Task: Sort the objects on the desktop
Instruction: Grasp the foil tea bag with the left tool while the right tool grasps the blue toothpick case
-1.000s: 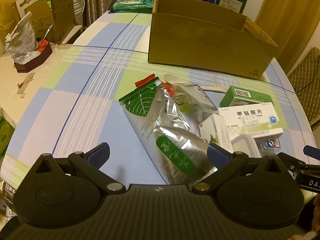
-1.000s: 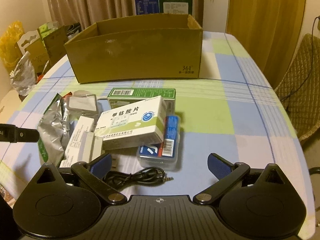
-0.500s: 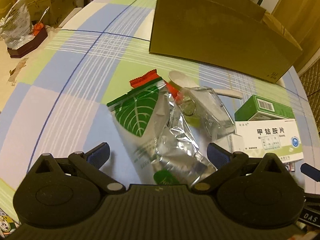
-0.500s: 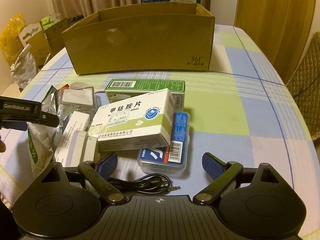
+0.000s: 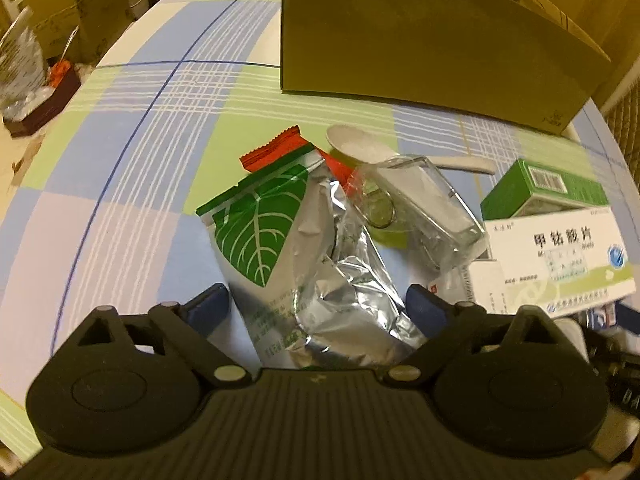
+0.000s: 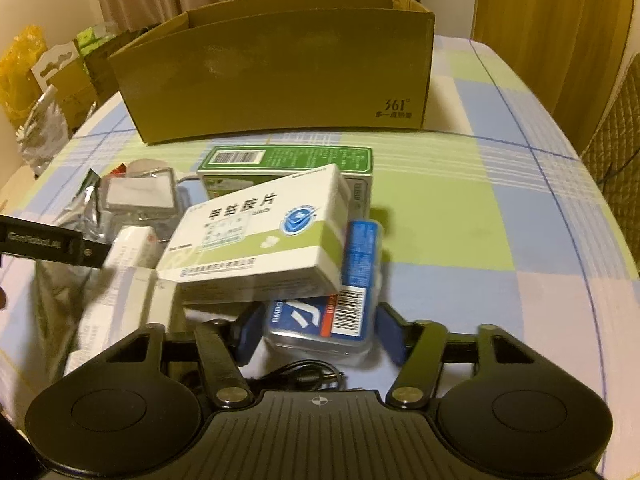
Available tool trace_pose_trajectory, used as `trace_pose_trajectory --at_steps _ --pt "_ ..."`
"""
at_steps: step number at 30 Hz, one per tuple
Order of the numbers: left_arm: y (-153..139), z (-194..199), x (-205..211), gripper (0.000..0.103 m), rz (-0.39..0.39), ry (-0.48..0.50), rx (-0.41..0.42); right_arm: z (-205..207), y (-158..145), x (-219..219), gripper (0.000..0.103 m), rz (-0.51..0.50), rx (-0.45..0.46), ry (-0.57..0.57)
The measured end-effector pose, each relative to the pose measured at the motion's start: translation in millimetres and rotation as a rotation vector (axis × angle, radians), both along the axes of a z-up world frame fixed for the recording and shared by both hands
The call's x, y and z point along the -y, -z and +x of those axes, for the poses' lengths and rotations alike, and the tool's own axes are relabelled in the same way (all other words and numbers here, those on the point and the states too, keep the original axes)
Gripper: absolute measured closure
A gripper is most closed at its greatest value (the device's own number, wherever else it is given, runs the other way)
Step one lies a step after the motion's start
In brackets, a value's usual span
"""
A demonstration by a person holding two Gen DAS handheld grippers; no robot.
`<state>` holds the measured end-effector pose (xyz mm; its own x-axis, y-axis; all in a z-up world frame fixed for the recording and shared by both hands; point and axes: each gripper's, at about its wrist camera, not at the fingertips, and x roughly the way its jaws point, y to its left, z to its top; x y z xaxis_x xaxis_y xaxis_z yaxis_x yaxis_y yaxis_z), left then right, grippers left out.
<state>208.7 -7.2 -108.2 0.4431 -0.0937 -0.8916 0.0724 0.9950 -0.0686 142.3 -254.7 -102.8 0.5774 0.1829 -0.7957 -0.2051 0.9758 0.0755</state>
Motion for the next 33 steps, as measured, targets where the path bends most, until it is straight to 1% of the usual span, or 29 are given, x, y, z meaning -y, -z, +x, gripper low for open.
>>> trace_pose_trajectory --at_steps 4,8,10,13,16,18,19,21,22,23,24,26,28,30,32,33 --pt "-2 2 -4 0.011 0.018 0.067 -0.017 -2 -2 2 0.047 -0.035 0.011 -0.002" --pt "-8 0 -6 0.011 0.076 0.135 -0.020 -4 -1 5 0.047 -0.050 0.014 0.006" --pt "-9 -2 -9 0.012 0.090 0.131 -0.029 -4 0 6 0.047 -0.046 0.014 0.009" --pt "-6 -6 -14 0.009 0.084 0.099 -0.046 -3 1 5 0.047 -0.046 0.013 0.014" --pt "-1 -9 -14 0.009 0.080 0.070 -0.056 -3 2 6 0.047 -0.045 0.015 0.012" --pt "3 -11 -9 0.008 0.109 0.084 -0.044 -2 3 7 0.047 -0.047 0.013 0.013" --pt "3 -13 -6 0.009 0.109 0.093 -0.040 -2 3 8 0.047 -0.047 0.012 0.015" --pt "1 -13 -4 0.020 0.102 0.131 -0.035 -2 2 10 0.047 -0.050 0.017 0.019" --pt "-1 -13 -4 0.028 0.102 0.151 -0.030 -3 2 10 0.047 -0.054 0.020 0.018" --pt "-2 -12 -5 0.033 0.101 0.166 -0.036 -3 2 11 0.047 -0.054 0.022 0.018" --pt "-4 -11 -8 0.035 0.093 0.180 -0.042 -3 2 11 0.047 -0.052 0.022 0.018" --pt "-7 -12 -12 0.042 0.087 0.209 -0.043 -3 2 10 0.047 -0.050 0.022 0.016" --pt "-8 -14 -14 0.042 0.103 0.241 -0.045 -2 3 10 0.046 -0.044 0.025 0.014" --pt "-7 -15 -15 0.041 0.113 0.252 -0.050 -1 4 9 0.046 -0.048 0.023 0.010" --pt "-5 -16 -15 0.034 0.118 0.244 -0.057 1 5 7 0.041 -0.058 0.025 0.005" --pt "-4 -16 -15 0.033 0.123 0.240 -0.060 2 5 6 0.040 -0.063 0.030 0.001"
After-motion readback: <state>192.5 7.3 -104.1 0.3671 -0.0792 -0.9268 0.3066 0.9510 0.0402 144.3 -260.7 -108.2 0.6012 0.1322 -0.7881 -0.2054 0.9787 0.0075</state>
